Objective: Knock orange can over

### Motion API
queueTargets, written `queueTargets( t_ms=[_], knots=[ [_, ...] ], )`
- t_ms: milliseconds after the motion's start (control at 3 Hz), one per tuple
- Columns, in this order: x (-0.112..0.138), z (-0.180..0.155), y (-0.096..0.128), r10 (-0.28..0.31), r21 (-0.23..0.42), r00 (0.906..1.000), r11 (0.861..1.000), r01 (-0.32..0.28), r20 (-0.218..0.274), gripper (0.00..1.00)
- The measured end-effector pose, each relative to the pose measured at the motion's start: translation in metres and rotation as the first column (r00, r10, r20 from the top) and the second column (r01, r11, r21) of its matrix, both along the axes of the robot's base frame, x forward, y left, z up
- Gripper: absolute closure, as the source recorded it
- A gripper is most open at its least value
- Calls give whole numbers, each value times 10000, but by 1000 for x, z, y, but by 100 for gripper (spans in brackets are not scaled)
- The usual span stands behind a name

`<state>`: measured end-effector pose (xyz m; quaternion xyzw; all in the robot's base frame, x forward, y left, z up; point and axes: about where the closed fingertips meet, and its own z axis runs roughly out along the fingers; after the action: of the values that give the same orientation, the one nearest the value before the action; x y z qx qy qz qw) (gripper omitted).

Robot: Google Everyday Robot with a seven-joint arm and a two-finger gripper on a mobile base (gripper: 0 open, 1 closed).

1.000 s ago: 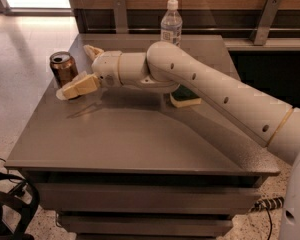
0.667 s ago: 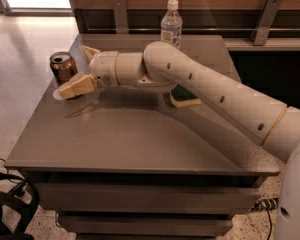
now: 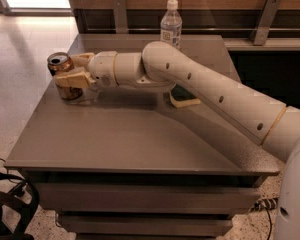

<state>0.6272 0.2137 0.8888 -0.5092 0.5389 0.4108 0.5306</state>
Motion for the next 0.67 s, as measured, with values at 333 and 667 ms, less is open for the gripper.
queueTargets(
  t_ms=[333,667],
  knots=[
    [-1,0,2,40,3,10000,10000,-40,1,83],
    [-3,1,4,89,-67,10000,9999,-89,-11,100]
  ],
)
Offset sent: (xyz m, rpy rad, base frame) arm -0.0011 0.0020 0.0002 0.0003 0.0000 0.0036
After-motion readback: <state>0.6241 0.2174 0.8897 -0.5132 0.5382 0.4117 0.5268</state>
